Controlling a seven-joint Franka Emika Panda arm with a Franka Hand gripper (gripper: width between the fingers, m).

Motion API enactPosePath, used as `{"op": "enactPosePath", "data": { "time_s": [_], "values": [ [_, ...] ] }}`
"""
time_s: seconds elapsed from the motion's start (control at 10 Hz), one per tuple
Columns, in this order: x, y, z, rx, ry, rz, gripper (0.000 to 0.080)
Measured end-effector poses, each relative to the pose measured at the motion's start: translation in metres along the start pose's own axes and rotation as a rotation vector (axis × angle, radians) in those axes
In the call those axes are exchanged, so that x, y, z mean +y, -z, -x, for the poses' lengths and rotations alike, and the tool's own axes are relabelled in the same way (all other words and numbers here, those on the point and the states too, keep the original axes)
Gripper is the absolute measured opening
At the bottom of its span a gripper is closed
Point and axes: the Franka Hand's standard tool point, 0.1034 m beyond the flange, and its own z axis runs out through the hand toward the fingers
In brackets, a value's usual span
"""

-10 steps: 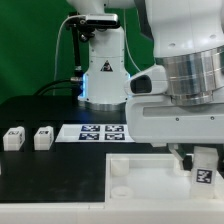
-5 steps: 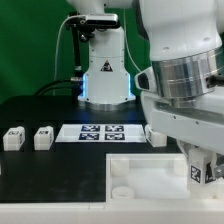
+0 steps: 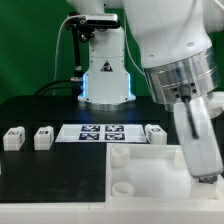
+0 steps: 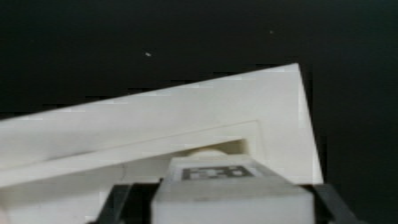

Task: Assemble one leg

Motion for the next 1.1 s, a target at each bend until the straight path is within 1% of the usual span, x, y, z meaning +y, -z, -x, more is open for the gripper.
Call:
{"op": "enactPosePath", "data": {
  "time_s": [0.3,0.5,0.6,0.7,0.8,0.9,1.0,1.1],
  "values": [
    [-0.003,0.003,-0.003,0.016,-0.197,-0.022,0.0295],
    [-0.002,0.002,-0.003,0.017,-0.176,-0.021,0.0297],
    [-0.002,0.001,-0.003,0.018,-0.175,-0.018,0.0477],
    [0.0,0.001,-0.002,0.018,-0.172,-0.017,0.059],
    [0.004,0.002,0.0,0.019,-0.164,-0.014,0.059],
    [0.012,0.006,0.0,0.02,-0.154,-0.011,0.0637],
    [0.02,0.015,0.004,0.018,-0.148,-0.01,0.0646],
    [0.024,0.023,0.008,0.013,-0.141,-0.009,0.0646]
  ]
}}
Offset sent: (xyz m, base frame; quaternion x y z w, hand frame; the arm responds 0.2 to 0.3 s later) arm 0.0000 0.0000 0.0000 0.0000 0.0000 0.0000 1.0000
